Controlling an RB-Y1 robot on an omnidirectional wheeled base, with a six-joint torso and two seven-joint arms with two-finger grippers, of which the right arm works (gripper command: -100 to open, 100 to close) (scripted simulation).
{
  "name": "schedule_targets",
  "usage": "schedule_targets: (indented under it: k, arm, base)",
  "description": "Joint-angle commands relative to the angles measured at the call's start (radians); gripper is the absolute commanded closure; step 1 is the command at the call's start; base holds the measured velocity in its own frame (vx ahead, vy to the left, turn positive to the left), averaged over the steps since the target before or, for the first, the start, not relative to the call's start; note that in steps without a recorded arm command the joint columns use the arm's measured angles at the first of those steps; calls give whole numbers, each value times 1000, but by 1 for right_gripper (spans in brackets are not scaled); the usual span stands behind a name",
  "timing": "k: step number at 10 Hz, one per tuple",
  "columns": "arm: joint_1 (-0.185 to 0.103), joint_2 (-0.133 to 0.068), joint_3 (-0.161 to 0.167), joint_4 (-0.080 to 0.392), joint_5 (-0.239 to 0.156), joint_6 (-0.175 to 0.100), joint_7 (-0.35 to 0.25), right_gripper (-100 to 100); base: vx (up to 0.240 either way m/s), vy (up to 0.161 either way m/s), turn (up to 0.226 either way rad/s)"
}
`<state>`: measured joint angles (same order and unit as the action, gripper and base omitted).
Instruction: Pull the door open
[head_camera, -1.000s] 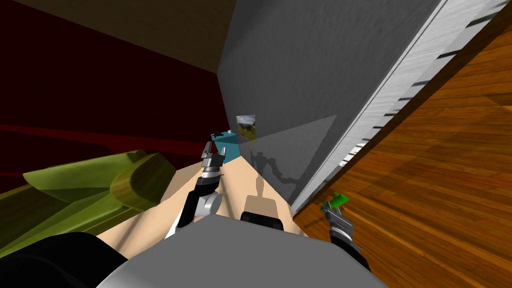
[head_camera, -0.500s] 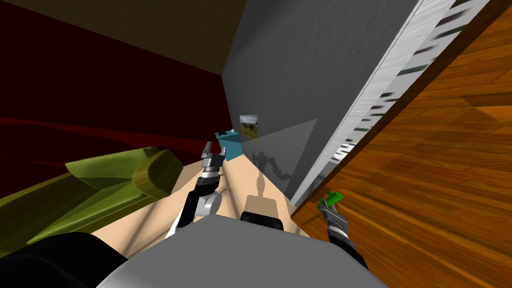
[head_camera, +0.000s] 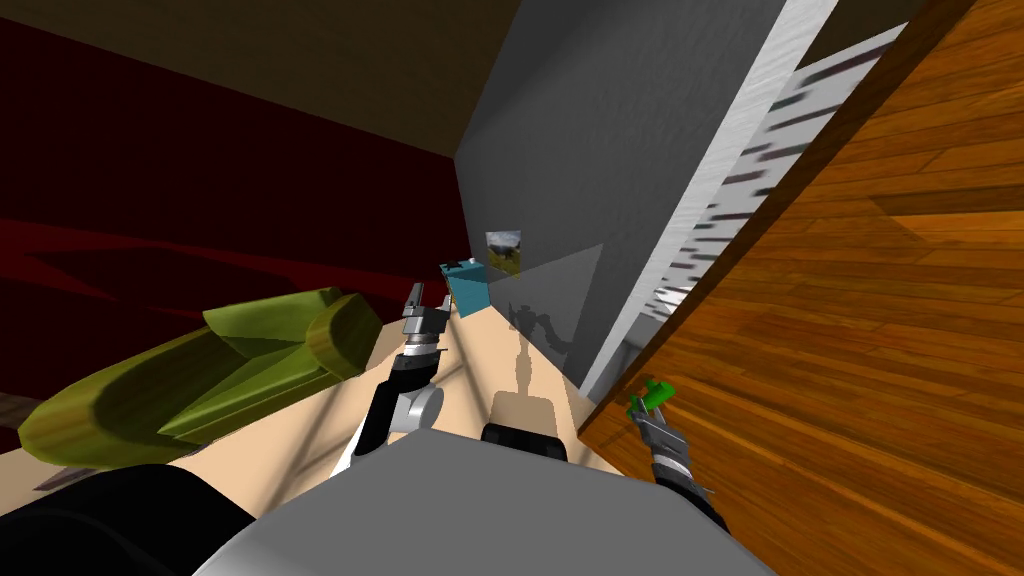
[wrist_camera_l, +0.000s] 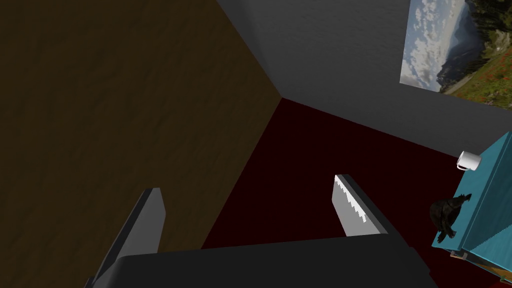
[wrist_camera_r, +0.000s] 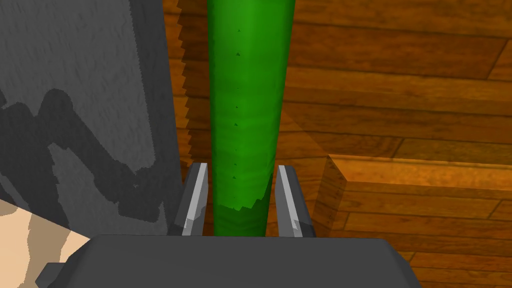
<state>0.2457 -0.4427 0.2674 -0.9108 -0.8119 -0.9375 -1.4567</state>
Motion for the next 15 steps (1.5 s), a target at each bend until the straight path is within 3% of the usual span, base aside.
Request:
schedule_targets:
  k: [1,7,9,10,15]
  arm:
    - [0,0,0,0,0,0,0,100]
    - [40,-45,98,-42,55,-38,-50,100]
    - [38,-46,101,-44,57,-38,-50,100]
    - [49,-57,126,-45,72,-53,-66,100]
    - [74,-93,181,-56,106,-98,-103,100]
  base:
    - [-104,19,12]
    - [-226,-22,61]
    - [-179,-15,33]
    - [-164,-41,102]
    - [-218,-39,84]
